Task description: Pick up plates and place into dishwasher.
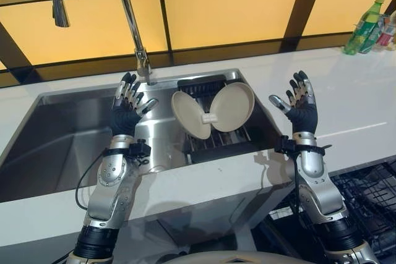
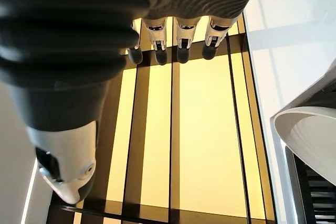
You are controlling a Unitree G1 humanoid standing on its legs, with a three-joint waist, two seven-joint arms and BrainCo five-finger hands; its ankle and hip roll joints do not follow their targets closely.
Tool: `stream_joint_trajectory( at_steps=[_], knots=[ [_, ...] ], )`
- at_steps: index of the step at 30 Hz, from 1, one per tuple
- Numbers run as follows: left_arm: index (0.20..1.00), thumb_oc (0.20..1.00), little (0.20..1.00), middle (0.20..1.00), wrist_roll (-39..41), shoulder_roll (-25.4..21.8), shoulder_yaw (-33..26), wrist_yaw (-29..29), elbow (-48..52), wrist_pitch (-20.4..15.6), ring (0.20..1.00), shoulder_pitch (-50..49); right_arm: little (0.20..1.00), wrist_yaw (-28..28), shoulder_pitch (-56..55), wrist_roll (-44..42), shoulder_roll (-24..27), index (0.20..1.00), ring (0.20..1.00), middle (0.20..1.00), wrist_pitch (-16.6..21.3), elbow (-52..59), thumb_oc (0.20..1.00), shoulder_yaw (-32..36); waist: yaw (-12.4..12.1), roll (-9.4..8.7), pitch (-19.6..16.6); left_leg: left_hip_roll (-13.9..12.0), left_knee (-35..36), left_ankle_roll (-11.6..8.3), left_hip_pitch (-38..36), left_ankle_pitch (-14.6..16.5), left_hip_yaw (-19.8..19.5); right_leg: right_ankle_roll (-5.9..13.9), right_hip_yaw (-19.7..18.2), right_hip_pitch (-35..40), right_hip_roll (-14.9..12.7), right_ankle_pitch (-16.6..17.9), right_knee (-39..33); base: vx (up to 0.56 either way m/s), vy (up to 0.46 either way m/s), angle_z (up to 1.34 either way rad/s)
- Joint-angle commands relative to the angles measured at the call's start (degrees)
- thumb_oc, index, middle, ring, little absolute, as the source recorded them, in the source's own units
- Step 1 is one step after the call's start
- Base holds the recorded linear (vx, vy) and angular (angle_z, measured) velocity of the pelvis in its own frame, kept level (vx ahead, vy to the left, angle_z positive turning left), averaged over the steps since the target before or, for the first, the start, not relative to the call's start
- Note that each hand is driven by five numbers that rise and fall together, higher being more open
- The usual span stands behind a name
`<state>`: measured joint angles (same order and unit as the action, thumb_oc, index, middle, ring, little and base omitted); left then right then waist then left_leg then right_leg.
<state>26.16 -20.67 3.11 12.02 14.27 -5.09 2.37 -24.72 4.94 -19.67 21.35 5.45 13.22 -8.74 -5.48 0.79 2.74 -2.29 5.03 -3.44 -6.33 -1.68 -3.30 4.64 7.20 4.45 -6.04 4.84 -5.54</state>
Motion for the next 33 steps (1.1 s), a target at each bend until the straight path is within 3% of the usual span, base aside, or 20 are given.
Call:
stream_joint_trajectory(
  at_steps=[1, 6, 13, 19, 28, 33],
  knots=[
    [1.000, 1.000, 1.000, 1.000, -9.2, -4.0, -2.4, -1.7, -0.4, -1.0, 1.000, 2.5, 1.000, 1.1, -0.2, 0.4, 0.5, 1.000, 1.000, 1.000, 2.1, 4.6, 1.000, 3.2, 0.9, -0.17, -2.8, 1.9, -0.9, 1.92, 1.5, 1.1, 1.3, -1.84, 1.4, 1.6, 2.2, -3.8, 0.5, 0.08, 0.009, -0.01],
    [1.000, 1.000, 1.000, 1.000, -19.6, -10.1, -4.2, -5.5, -3.0, -0.4, 1.000, 2.3, 1.000, 1.8, -1.1, -1.4, 2.2, 1.000, 1.000, 1.000, 0.8, 5.1, 1.000, 4.5, 1.7, 0.30, -3.1, 1.8, -1.0, 1.74, 1.4, 1.1, 2.2, -1.65, 0.6, 1.2, 2.1, -3.7, 0.5, 0.08, 0.033, -0.03],
    [1.000, 1.000, 1.000, 1.000, -28.5, -18.7, -5.7, -3.6, -8.7, -4.4, 1.000, 3.5, 1.000, 3.6, -1.7, -3.2, 4.6, 1.000, 1.000, 1.000, 0.0, 3.4, 1.000, 4.8, 3.1, 1.31, -2.9, 2.2, -1.3, 1.87, 1.0, 2.1, 3.2, -1.18, -1.0, 0.8, 1.6, -3.8, 0.5, 0.10, 0.090, -0.12],
    [1.000, 1.000, 1.000, 1.000, -37.1, -22.8, -5.1, -3.9, -11.2, -5.9, 1.000, 3.4, 1.000, 5.0, -2.7, -4.0, 5.8, 1.000, 1.000, 1.000, -1.1, 3.3, 1.000, 5.4, 4.2, 1.57, -2.4, 2.7, -2.3, 2.27, 0.9, 2.9, 4.2, -0.63, -2.6, 0.5, 1.0, -3.4, 0.5, 0.11, 0.099, -0.15],
    [1.000, 1.000, 1.000, 1.000, -51.2, -28.7, 1.5, 2.2, -16.1, -6.7, 1.000, 7.8, 1.000, 6.8, 0.2, -6.9, 11.4, 1.000, 1.000, 1.000, -1.0, 0.8, 1.000, 5.5, 6.3, 3.08, 2.1, 4.5, -5.8, 3.08, 3.8, 4.0, 5.0, 0.29, -5.7, -2.8, -0.6, -2.3, 2.0, 0.03, 0.153, -0.11],
    [1.000, 1.000, 1.000, 1.000, -59.8, -33.9, 4.0, 2.0, -16.8, -4.5, 1.000, 9.2, 1.000, 8.5, 0.7, -7.9, 13.6, 1.000, 1.000, 1.000, -0.1, 0.0, 1.000, 6.4, 7.1, 3.84, 5.1, 5.4, -6.9, 3.68, 5.1, 4.3, 4.9, 1.13, -7.5, -4.3, -1.5, -1.9, 2.9, 0.01, 0.122, -0.11]
  ],
)
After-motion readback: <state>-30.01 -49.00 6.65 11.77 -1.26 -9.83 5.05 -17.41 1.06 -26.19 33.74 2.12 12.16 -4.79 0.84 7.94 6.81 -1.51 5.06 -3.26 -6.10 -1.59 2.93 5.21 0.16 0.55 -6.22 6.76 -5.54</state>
